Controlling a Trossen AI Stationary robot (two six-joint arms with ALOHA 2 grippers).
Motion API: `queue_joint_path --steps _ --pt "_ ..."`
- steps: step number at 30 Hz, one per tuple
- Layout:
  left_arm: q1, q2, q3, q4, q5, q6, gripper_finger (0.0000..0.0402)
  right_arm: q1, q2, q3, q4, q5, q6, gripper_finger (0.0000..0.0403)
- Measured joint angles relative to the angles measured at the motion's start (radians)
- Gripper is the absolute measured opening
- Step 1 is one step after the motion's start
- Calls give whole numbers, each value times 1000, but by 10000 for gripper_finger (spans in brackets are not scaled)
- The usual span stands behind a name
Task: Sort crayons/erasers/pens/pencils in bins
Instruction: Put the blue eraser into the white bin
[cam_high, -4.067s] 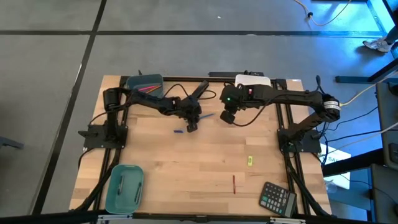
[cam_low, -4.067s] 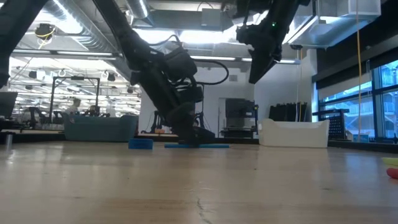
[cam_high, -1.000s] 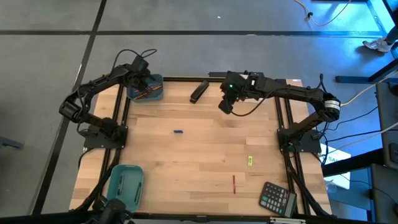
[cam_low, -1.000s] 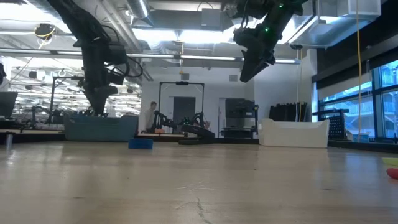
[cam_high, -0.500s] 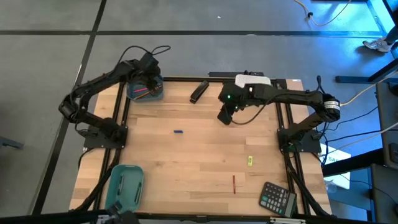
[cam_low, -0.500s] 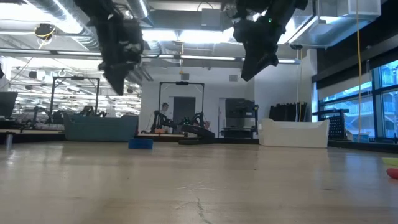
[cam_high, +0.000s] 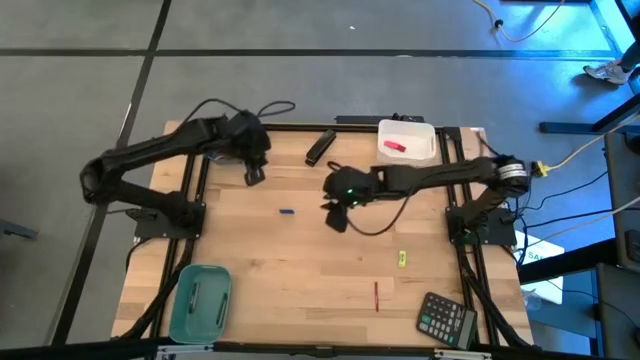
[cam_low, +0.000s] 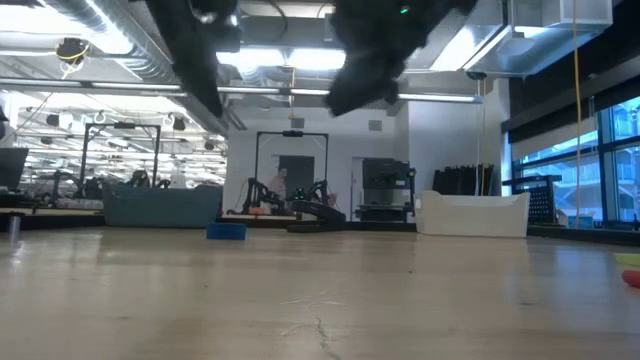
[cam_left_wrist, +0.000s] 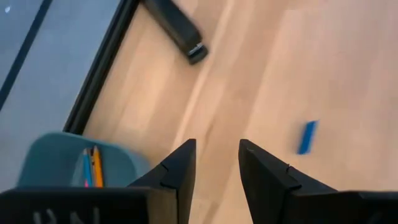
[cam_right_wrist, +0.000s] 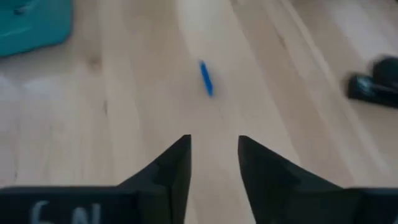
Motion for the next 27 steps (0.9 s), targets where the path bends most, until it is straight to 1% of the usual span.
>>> queue_joint_path --steps 5,7,10,14,17,21,24,27 --pt "-78 -100 0 -55 -20 -43 111 8 137 25 165 -13 -29 188" --pt "-95 -145 0 -83 -37 -68 111 -1 202 65 198 -13 -41 204" --pt "-111 -206 0 -125 -56 -101 110 -19 317 162 219 -18 -138 215" --pt "-127 -274 0 -170 -59 -182 110 -27 462 306 206 -20 -287 212" --pt "-149 -316 0 -201 -59 -245 110 -34 547 400 181 -39 -332 206" --pt "-185 -357 0 -251 -62 -305 110 -51 637 493 79 -97 -307 198" --pt "-212 -380 0 -276 -80 -344 110 -53 671 526 30 -86 -286 187" --pt "-233 -394 0 -276 -117 -362 110 -55 694 526 12 -70 -286 172"
